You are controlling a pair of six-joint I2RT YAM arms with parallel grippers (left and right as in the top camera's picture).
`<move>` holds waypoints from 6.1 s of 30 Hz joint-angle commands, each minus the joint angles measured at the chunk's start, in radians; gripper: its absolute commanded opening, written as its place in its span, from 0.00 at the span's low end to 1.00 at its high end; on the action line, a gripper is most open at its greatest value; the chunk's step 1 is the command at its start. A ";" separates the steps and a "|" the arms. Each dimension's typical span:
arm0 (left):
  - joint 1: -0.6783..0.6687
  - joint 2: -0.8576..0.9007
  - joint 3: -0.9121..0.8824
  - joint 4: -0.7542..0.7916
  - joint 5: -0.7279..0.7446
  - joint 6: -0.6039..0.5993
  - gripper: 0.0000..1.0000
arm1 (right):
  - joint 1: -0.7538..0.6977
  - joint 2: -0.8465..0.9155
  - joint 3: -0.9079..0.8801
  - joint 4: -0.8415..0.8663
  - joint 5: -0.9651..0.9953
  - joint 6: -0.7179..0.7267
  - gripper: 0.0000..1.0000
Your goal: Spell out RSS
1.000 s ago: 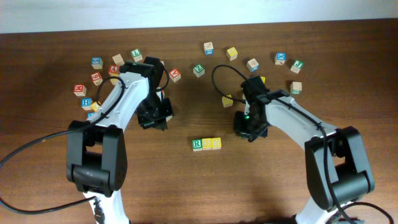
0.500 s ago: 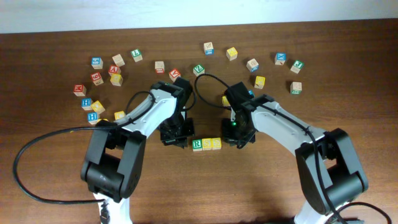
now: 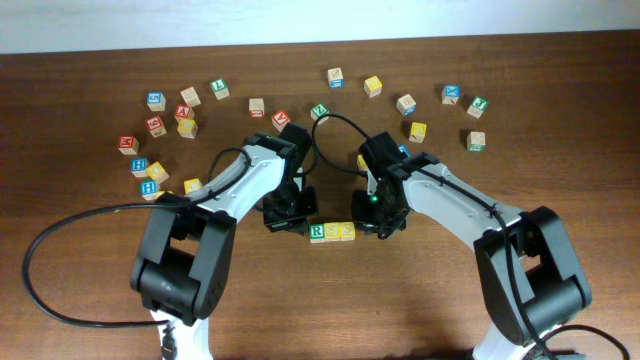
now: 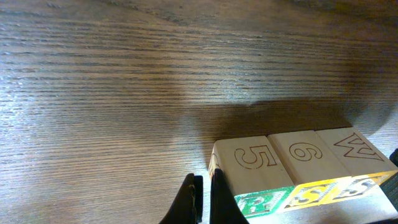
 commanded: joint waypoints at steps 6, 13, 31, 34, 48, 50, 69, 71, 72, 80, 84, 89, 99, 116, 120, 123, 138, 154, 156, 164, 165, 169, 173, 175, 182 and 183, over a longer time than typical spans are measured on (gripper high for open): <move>-0.005 -0.004 -0.008 0.003 0.036 -0.012 0.00 | 0.006 0.009 -0.008 0.003 -0.032 0.008 0.15; -0.005 -0.004 -0.008 0.007 0.036 -0.012 0.00 | 0.006 0.009 -0.008 -0.002 -0.032 0.030 0.11; -0.002 -0.004 -0.008 -0.018 -0.043 -0.013 0.14 | 0.004 0.009 0.027 -0.042 0.045 0.000 0.29; -0.002 -0.004 -0.008 -0.024 -0.042 -0.013 0.14 | 0.003 0.009 0.027 -0.033 0.066 0.000 0.31; -0.002 -0.004 -0.008 -0.039 -0.042 -0.013 0.13 | 0.013 0.009 0.028 -0.075 0.034 0.004 0.04; -0.002 -0.004 -0.008 -0.040 -0.039 -0.013 0.12 | 0.014 0.010 0.027 -0.064 0.019 0.004 0.04; -0.005 -0.004 -0.008 -0.058 0.007 -0.012 0.06 | 0.039 0.010 0.023 -0.002 -0.005 0.010 0.04; -0.005 -0.004 -0.008 -0.058 0.010 -0.012 0.06 | 0.039 0.010 0.023 0.012 -0.005 0.003 0.04; -0.005 -0.004 -0.008 -0.057 0.010 -0.012 0.06 | 0.038 0.010 0.023 0.013 -0.005 0.003 0.04; -0.005 -0.004 -0.008 -0.054 0.009 -0.012 0.07 | 0.038 0.010 0.023 0.013 -0.002 0.003 0.04; -0.005 -0.004 -0.008 -0.051 0.002 -0.012 0.07 | 0.038 0.010 0.023 0.003 0.003 0.003 0.05; -0.005 -0.004 -0.008 -0.047 -0.002 -0.012 0.08 | 0.038 0.010 0.023 0.003 0.021 0.003 0.14; -0.004 -0.004 -0.008 -0.055 -0.043 -0.012 0.11 | 0.025 0.010 0.023 -0.024 0.047 0.003 0.25; 0.093 -0.020 0.002 -0.121 -0.100 0.051 0.13 | -0.088 -0.103 0.055 -0.123 0.153 -0.010 0.35; 0.142 -0.283 0.003 -0.128 -0.134 0.070 0.17 | -0.093 -0.491 0.055 -0.369 0.249 -0.023 0.56; 0.141 -0.513 0.003 -0.180 -0.200 0.070 0.56 | -0.091 -0.754 0.034 -0.562 0.288 -0.023 0.78; -0.111 -1.340 -0.379 -0.114 -0.464 -0.168 0.99 | -0.091 -1.331 -0.037 -0.709 0.280 -0.015 0.98; -0.111 -1.335 -0.379 -0.118 -0.463 -0.168 0.99 | -0.171 -1.338 -0.037 -0.705 0.314 -0.024 0.98; -0.111 -1.335 -0.379 -0.118 -0.463 -0.168 0.99 | -0.212 -1.369 -0.046 -0.641 0.398 -0.033 0.98; -0.111 -1.335 -0.379 -0.118 -0.463 -0.168 0.99 | -0.317 -1.693 -0.477 -0.230 0.324 -0.253 0.98; -0.111 -1.335 -0.379 -0.118 -0.463 -0.168 0.99 | -0.317 -1.715 -0.515 -0.186 0.323 -0.293 0.98; -0.111 -1.335 -0.379 -0.118 -0.463 -0.168 0.99 | -0.317 -1.780 -0.765 0.162 0.308 -0.315 0.98; -0.111 -1.335 -0.379 -0.122 -0.463 -0.168 0.99 | -0.317 -1.842 -0.950 0.399 0.301 -0.315 0.98; -0.111 -1.335 -0.379 -0.122 -0.463 -0.168 0.99 | -0.317 -1.842 -1.007 0.503 0.289 -0.365 0.98; -0.111 -1.335 -0.379 -0.122 -0.463 -0.168 0.99 | -0.317 -1.842 -1.135 0.718 0.291 -0.438 0.98; -0.111 -1.335 -0.379 -0.122 -0.463 -0.168 0.99 | -0.317 -1.842 -1.135 0.697 0.290 -0.468 0.98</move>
